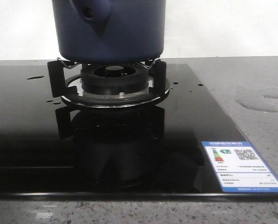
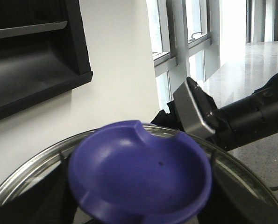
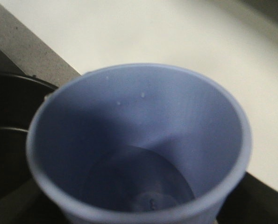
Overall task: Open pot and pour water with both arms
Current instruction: 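Tilt the cup with the right gripper to pour water into the saucepan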
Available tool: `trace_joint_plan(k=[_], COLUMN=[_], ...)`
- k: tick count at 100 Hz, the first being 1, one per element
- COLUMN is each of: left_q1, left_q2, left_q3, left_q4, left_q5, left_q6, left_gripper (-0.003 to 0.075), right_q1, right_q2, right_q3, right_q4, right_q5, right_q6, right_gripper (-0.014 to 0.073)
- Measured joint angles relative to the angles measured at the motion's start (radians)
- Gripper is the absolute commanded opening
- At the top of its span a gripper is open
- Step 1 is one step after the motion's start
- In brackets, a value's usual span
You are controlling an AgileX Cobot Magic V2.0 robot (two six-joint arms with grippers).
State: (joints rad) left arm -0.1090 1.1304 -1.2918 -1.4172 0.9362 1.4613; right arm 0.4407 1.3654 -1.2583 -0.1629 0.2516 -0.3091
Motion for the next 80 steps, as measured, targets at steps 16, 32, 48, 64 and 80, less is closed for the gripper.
trace_joint_plan(k=[16,32,48,64,80], left_q1=[0.0,0.0,0.0,0.0,0.0], left_q2=[0.0,0.0,0.0,0.0,0.0], left_q3=[0.0,0.0,0.0,0.0,0.0], left_q4=[-0.02,-0.043,-0.048,-0.049,-0.049], left_q5=[-0.012,-0.025,-0.029,-0.033,-0.033], left_q6=[0.0,0.0,0.0,0.0,0.0], left_gripper=[0.0306,0.0306,0.0306,0.0306,0.0306], right_q1=[0.025,0.077,0.103,0.102,0.107], right_q2=[0.032,0.06,0.082,0.1,0.104], right_q3=[-0.022,-0.025,-0.034,-0.033,-0.033], right_q4=[-0.029,-0.094,-0.18,-0.255,-0.349], right_q5=[0.009,0.011,0.0,-0.001,-0.001], right_q6=[-0.019,-0.027,-0.036,-0.038,-0.038], right_gripper=[0.0318,0.0318,0.0318,0.0318,0.0318])
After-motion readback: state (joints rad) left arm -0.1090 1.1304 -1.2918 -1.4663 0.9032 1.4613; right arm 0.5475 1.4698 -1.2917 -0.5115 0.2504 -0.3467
